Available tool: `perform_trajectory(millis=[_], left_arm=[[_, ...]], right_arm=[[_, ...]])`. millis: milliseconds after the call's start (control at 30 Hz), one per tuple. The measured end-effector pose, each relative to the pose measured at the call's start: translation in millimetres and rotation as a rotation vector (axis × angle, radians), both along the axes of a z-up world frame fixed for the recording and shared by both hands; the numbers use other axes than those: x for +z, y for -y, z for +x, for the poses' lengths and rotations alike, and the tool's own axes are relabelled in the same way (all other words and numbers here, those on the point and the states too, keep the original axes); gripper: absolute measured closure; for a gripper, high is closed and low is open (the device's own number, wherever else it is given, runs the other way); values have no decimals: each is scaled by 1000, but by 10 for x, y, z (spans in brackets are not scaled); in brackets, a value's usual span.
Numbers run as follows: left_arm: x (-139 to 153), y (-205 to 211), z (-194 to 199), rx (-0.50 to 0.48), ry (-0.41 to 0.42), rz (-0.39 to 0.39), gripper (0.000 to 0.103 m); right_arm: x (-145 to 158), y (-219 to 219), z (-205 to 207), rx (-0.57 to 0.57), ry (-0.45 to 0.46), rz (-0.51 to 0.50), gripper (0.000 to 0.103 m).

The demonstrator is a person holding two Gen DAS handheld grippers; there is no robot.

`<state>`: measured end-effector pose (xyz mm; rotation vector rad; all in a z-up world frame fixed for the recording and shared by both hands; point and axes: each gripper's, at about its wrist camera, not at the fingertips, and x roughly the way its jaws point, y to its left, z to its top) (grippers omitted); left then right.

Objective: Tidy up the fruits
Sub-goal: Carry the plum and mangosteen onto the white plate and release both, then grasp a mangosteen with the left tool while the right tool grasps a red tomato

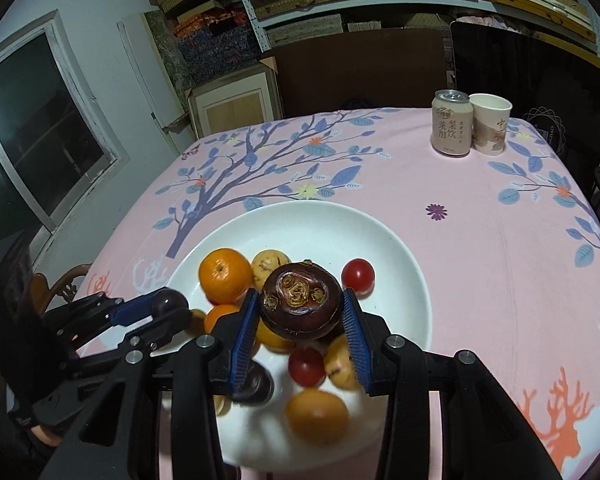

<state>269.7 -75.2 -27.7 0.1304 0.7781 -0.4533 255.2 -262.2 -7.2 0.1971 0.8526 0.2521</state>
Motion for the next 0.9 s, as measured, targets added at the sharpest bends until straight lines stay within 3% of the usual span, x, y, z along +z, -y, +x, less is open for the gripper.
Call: perform_trajectory(millis=[400,533,633,700,767,900], left_arm=[[-147,-51,89,27,-26,-2,75],[-137,-83,83,48,-22,-11,49],[-88,-116,43,57,-11,-30,44],[-34,-127,-10,62,10,-37,37],[24,-132,-93,71,40,-37,23],[124,-150,-269,82,78,-48,11]], right_arm=[[-269,-219,315,16,-58,-26,60],[-281,-200,347,7,-56,-14,55],[-242,-174,314,1,-46,-16,55],[-215,-156,263,-2,-40,-18,55],[-188,-135,198,-1,-35,-13,50],[-136,-87,-48,-10,-12,-10,44]])
